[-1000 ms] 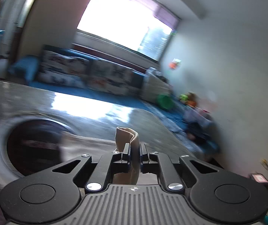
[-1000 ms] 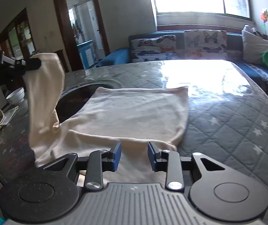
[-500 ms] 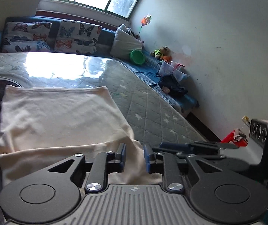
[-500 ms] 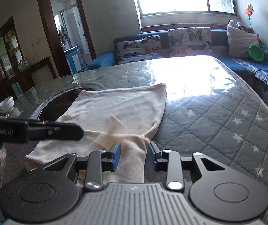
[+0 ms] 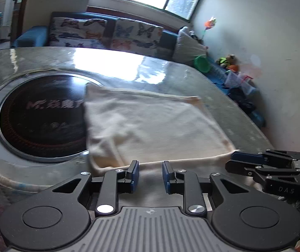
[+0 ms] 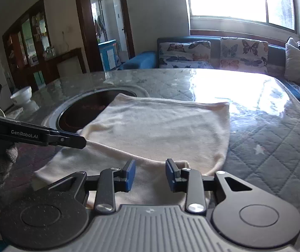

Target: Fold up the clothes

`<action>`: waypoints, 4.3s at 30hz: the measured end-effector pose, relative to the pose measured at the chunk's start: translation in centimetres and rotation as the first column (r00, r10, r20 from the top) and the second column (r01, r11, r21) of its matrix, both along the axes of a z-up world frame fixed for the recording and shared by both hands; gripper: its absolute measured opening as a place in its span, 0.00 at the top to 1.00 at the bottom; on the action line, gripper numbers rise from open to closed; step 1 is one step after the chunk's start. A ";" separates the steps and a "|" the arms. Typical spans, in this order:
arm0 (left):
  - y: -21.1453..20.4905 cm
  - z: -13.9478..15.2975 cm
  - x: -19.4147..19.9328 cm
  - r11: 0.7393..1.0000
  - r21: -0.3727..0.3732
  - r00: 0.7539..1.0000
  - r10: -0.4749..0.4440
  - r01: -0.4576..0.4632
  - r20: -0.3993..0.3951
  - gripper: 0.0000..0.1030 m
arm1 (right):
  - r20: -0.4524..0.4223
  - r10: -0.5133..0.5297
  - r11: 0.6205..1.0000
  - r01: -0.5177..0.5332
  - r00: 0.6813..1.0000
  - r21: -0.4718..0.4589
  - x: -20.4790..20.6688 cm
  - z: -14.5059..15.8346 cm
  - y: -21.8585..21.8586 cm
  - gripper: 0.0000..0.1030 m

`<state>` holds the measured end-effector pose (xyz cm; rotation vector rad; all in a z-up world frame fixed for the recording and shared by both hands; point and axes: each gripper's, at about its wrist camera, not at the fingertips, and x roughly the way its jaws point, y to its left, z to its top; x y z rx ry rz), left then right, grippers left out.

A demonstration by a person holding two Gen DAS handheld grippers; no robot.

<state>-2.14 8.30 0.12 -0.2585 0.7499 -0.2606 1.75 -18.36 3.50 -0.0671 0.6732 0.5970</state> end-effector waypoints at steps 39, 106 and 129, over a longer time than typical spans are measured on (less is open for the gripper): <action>-3.2 1.5 -10.7 0.803 0.357 0.841 -0.536 0.478 0.079 0.46 | 0.003 0.118 0.979 -0.116 0.993 -0.165 -5.7 1.6 -2.1 0.58; -0.9 4.7 -15.3 0.803 0.390 0.815 -0.548 0.450 0.188 0.94 | 0.045 0.298 0.954 -0.296 0.953 -0.056 -11.9 6.2 -2.4 0.91; -1.2 2.8 1.1 0.872 0.413 0.915 -0.362 0.264 0.180 0.94 | 0.040 0.274 0.955 -0.266 0.961 -0.133 2.1 6.3 1.8 0.91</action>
